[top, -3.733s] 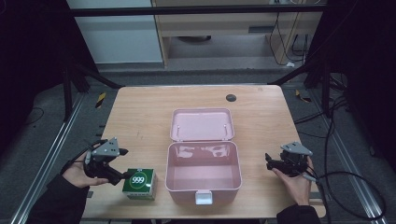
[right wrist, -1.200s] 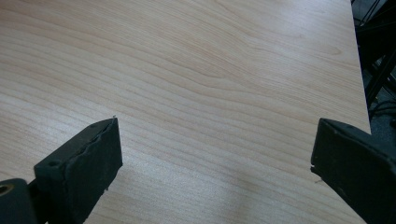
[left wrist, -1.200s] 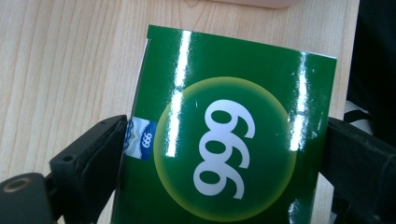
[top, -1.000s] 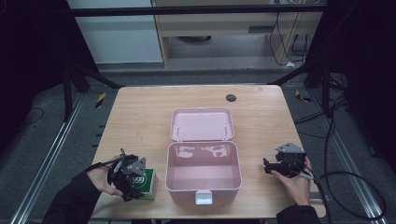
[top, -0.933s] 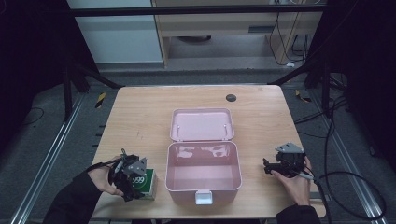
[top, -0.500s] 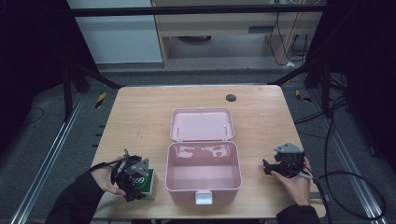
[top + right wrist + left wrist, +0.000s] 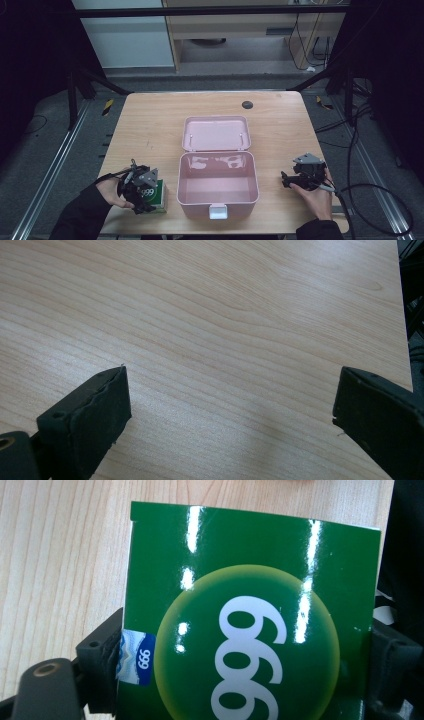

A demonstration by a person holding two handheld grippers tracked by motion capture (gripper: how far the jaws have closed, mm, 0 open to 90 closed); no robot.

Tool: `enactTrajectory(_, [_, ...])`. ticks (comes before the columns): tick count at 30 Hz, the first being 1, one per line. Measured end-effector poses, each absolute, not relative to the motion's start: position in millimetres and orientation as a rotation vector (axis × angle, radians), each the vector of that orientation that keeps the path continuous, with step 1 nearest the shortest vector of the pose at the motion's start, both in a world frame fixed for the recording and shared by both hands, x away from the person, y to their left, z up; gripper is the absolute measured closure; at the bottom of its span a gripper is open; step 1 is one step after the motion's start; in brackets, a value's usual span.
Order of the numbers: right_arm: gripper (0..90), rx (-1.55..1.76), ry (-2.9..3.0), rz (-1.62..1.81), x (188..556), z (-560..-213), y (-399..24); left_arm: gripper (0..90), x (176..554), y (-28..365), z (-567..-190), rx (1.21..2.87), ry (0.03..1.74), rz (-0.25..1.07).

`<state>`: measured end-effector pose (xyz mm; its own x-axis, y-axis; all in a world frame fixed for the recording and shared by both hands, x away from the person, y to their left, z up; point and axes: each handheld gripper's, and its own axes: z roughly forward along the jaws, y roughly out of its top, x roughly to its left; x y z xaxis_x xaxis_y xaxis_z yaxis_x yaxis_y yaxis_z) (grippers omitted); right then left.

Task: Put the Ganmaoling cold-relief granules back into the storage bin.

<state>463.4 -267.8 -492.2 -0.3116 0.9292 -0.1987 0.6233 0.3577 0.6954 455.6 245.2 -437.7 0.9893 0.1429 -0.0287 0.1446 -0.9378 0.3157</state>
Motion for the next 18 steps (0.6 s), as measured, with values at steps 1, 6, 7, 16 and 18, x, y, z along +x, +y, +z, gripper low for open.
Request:
enactTrajectory(1, [2.5,1.343,2.043,0.682,463.5,-492.2,-267.8,13.5,455.6,245.8,-437.3,2.811,0.211,-0.019])
enactTrajectory(6, [2.5,1.333,2.051,0.682,463.7,-492.5,-268.2,13.8,453.3,248.2,-428.3,2.799,0.222,-0.032])
enactTrajectory(7, [2.5,1.333,2.051,0.682,463.7,-492.5,-268.2,13.8,453.1,248.5,-426.3,2.799,0.221,-0.028])
enactTrajectory(16, [3.1,1.339,2.052,0.687,463.2,-492.0,-268.0,13.8,450.2,249.6,-396.9,2.793,0.238,0.019])
enactTrajectory(18, [3.3,1.338,2.053,0.688,463.3,-492.1,-268.0,13.8,450.9,249.8,-391.8,2.793,0.243,0.025])
